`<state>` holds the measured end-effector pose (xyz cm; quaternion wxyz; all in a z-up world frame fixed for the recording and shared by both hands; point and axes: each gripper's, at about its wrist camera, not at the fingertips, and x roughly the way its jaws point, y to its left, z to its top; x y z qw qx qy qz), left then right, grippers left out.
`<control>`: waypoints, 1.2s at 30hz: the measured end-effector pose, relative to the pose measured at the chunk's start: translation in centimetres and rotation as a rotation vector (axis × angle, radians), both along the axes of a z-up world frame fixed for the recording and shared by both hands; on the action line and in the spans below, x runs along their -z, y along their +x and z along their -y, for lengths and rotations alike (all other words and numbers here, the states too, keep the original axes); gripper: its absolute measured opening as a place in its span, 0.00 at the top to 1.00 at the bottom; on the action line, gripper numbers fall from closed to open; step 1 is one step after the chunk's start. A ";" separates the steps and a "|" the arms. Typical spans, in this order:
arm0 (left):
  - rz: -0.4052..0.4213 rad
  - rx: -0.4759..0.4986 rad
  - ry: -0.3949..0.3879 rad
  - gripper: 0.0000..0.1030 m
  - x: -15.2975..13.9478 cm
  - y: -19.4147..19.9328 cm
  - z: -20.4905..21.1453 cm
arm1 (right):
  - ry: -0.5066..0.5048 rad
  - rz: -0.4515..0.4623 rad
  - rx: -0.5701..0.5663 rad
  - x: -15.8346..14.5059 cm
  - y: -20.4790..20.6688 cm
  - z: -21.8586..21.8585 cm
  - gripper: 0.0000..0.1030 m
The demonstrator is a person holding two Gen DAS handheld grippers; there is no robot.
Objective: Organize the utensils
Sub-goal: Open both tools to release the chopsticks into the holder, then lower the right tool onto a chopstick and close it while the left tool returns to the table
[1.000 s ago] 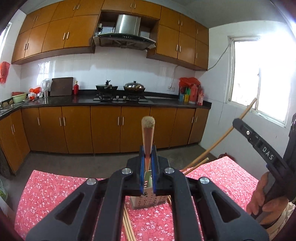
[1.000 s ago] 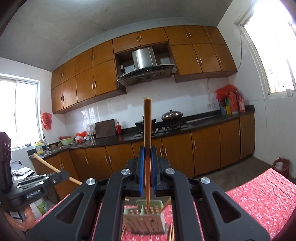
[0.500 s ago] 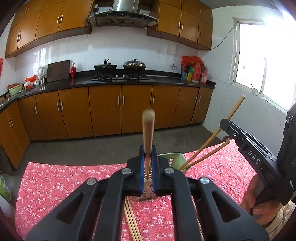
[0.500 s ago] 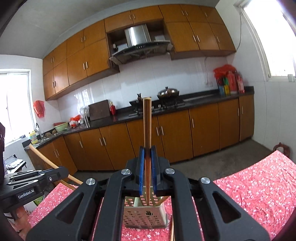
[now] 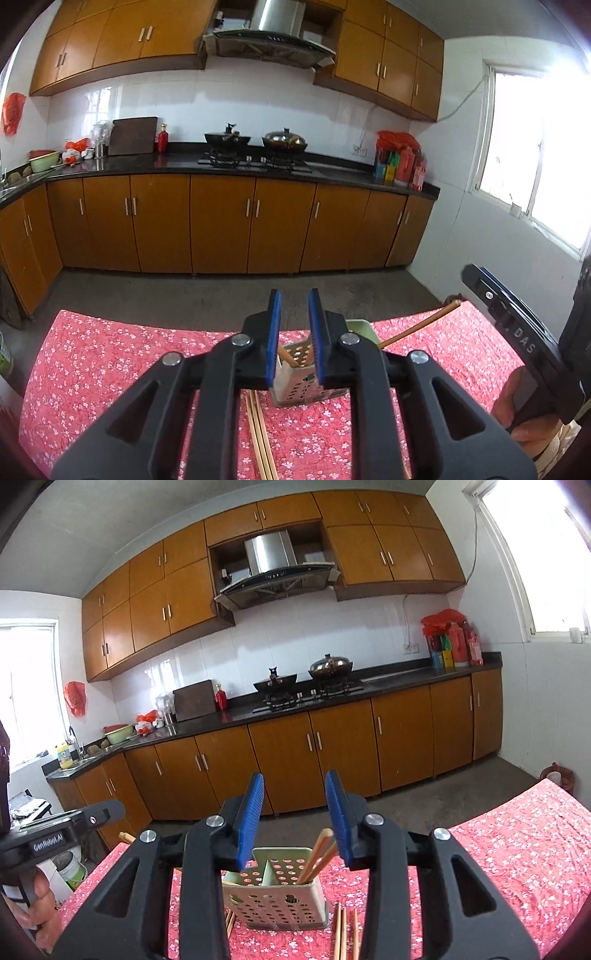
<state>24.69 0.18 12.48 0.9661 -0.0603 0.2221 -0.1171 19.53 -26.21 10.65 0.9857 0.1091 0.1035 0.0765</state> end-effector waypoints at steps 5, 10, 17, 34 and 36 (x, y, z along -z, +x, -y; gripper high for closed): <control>0.036 -0.043 -0.009 0.79 0.4 -3.5 -2.1 | -0.016 -0.030 0.069 1.4 -3.1 2.7 0.65; -0.032 -0.115 0.033 0.75 4.8 -5.7 -4.6 | -0.049 -0.268 0.121 7.9 -2.9 5.4 0.65; -0.284 -0.171 0.040 0.75 14.9 -5.4 -6.8 | -0.027 -0.597 -0.048 17.8 -2.0 3.7 0.85; -0.413 -0.011 0.008 0.75 20.5 -6.8 -2.7 | -0.132 -0.676 0.001 21.9 -1.0 1.5 0.93; -0.417 0.008 0.015 0.77 20.9 -6.9 -2.1 | -0.109 -0.680 0.028 22.0 -0.9 2.5 0.93</control>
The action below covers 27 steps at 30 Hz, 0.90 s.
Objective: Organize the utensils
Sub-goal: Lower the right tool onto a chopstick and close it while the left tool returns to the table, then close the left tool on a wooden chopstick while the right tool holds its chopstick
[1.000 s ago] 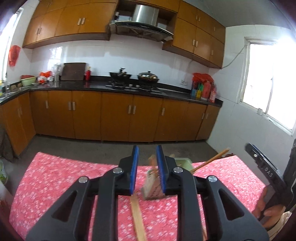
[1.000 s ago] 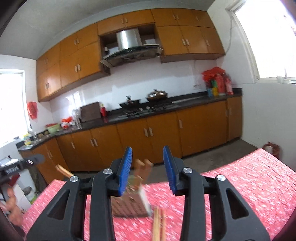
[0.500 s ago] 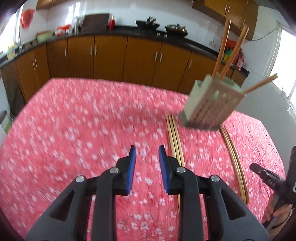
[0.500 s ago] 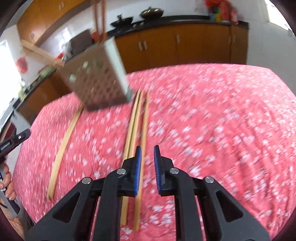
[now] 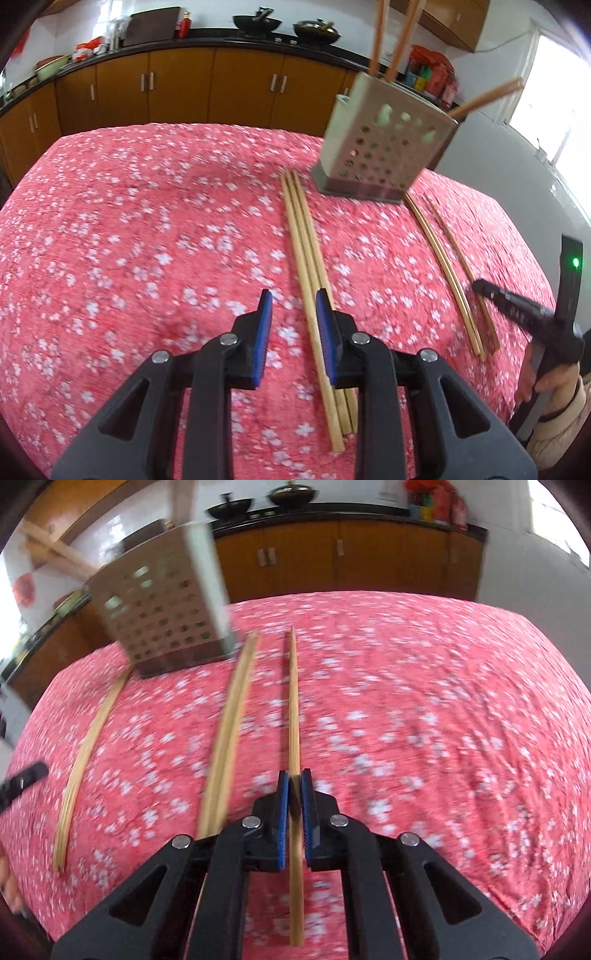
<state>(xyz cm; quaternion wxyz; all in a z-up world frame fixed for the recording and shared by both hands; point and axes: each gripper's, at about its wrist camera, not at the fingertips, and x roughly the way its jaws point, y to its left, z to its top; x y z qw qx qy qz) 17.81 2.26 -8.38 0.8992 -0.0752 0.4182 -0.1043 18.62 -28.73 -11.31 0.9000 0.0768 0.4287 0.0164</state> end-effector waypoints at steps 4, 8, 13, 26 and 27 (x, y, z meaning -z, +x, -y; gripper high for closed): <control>-0.010 0.038 0.031 0.82 0.7 -0.2 1.2 | -0.002 0.000 0.005 0.1 0.0 0.7 0.93; -0.031 0.049 0.068 0.85 1.3 0.0 1.8 | -0.008 0.003 0.003 0.1 0.0 0.6 0.93; -0.041 0.035 0.130 0.86 1.5 0.3 2.1 | -0.017 0.006 -0.002 -0.2 -0.7 0.6 0.93; -0.050 -0.087 0.155 0.92 1.8 2.9 0.2 | -0.063 0.015 -0.037 -0.2 -0.8 -0.2 0.92; -0.055 -0.113 0.145 0.92 1.8 3.5 -0.6 | -0.064 0.015 -0.035 -0.1 -0.6 -0.1 0.93</control>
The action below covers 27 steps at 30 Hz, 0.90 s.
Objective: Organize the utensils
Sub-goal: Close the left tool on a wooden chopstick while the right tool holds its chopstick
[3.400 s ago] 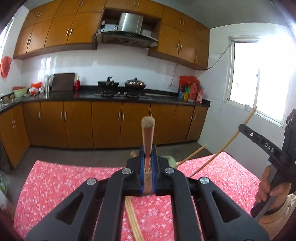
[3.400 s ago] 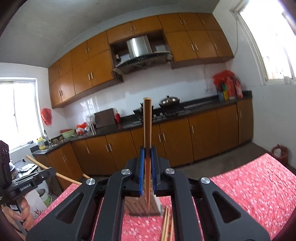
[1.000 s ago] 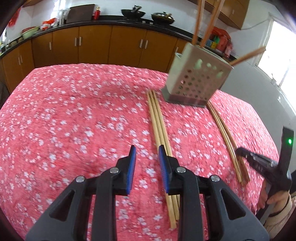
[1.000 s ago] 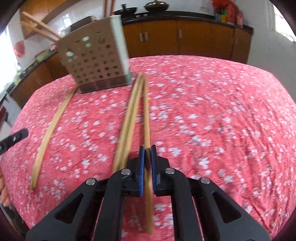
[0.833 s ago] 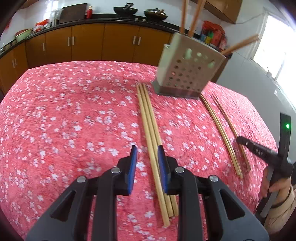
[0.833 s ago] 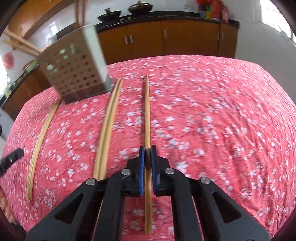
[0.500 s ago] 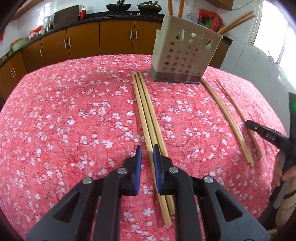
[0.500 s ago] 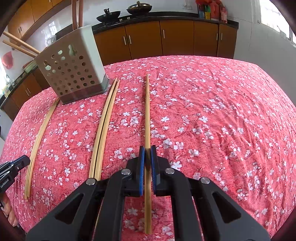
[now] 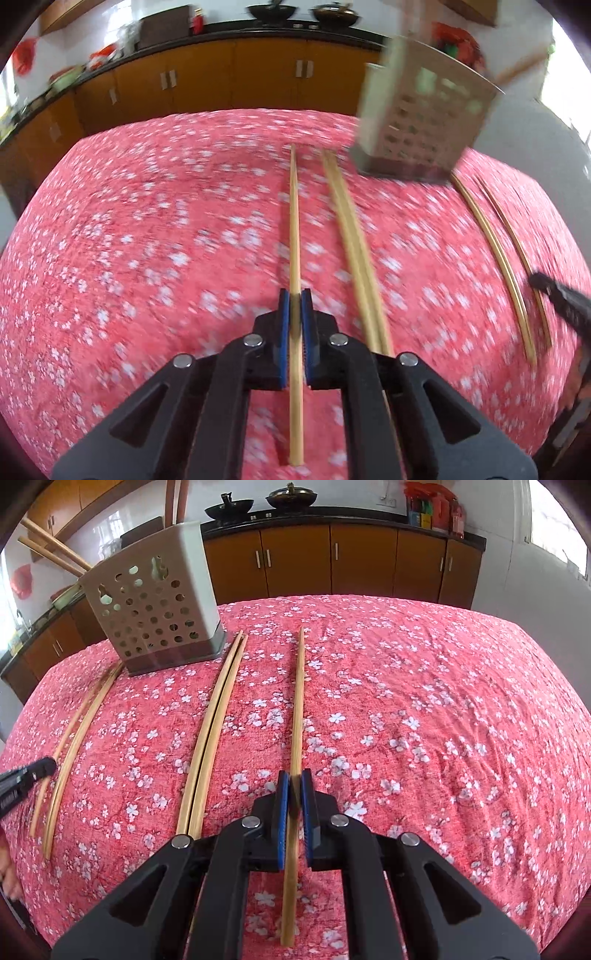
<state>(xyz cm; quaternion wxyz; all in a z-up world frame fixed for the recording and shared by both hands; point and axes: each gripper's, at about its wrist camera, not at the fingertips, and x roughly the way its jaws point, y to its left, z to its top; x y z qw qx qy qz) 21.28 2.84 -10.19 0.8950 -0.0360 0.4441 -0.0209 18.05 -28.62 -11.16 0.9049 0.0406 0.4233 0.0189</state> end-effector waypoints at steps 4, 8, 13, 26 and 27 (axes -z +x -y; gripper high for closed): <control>0.001 -0.060 -0.035 0.92 0.0 1.6 -2.4 | -0.012 0.006 0.025 0.0 1.4 0.8 0.93; 0.017 -0.066 -0.054 0.92 0.1 2.3 -3.9 | 0.000 0.008 0.044 0.1 2.5 1.5 0.93; 0.042 -0.059 -0.054 0.91 0.2 1.8 -4.1 | 0.008 0.007 0.045 0.2 2.8 1.6 0.92; 0.045 -0.066 -0.071 0.91 0.2 1.1 -4.5 | -0.007 0.008 0.049 0.3 2.6 1.4 0.92; 0.045 -0.067 -0.074 0.91 0.3 1.2 -4.3 | -0.005 0.008 0.048 0.3 2.6 1.6 0.92</control>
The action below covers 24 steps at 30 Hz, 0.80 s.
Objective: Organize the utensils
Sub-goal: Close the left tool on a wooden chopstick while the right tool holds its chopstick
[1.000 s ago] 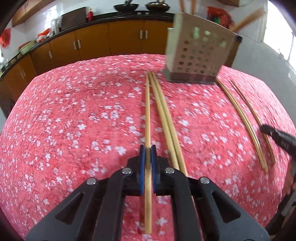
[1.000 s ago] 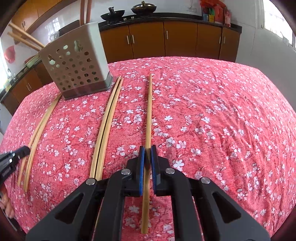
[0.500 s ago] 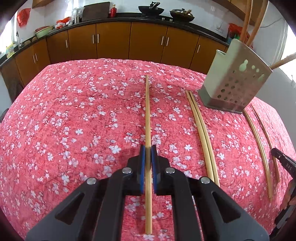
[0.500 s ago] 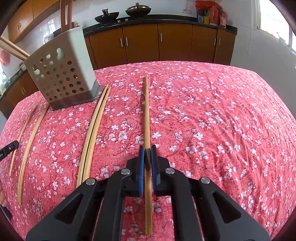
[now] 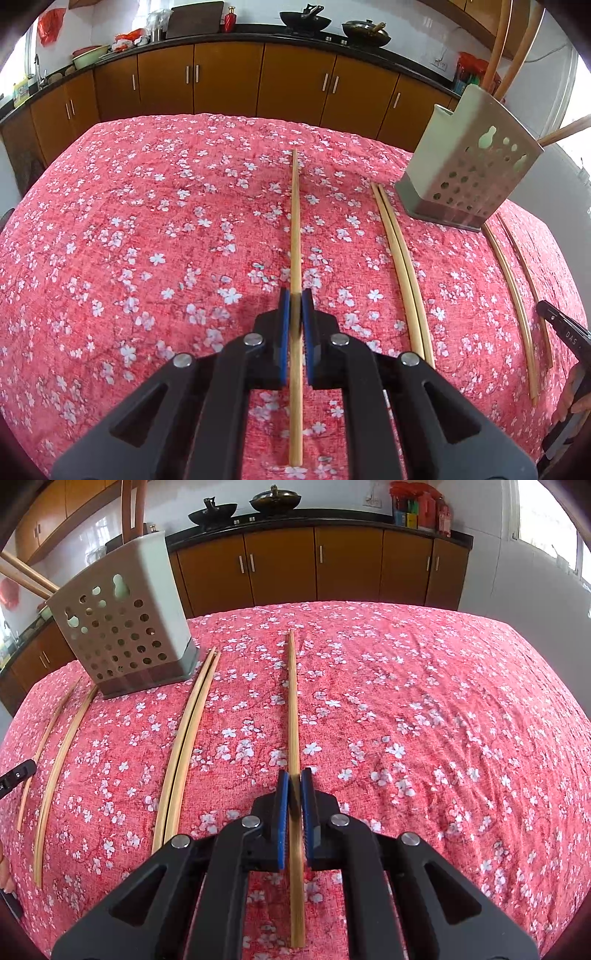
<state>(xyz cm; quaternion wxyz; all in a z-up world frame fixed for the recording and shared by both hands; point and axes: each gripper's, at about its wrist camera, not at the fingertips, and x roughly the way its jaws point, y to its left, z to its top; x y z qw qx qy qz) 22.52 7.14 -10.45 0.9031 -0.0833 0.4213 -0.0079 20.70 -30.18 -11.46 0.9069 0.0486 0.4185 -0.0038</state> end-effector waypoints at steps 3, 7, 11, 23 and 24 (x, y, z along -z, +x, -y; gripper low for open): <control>0.001 0.000 -0.010 0.91 0.0 0.1 0.1 | 0.005 0.000 0.000 0.0 0.0 0.1 0.92; 0.001 -0.001 -0.014 0.91 0.1 0.0 0.0 | 0.010 0.000 0.002 0.0 -0.1 0.1 0.92; 0.002 -0.001 -0.014 0.91 0.1 0.0 -0.1 | 0.015 0.000 0.003 -0.1 -0.1 0.2 0.92; 0.002 -0.002 -0.018 0.91 0.1 0.1 -0.1 | 0.017 -0.001 0.006 -0.1 0.0 0.2 0.92; 0.002 -0.002 -0.018 0.91 0.0 0.1 -0.1 | 0.017 -0.001 0.006 -0.1 0.0 0.2 0.92</control>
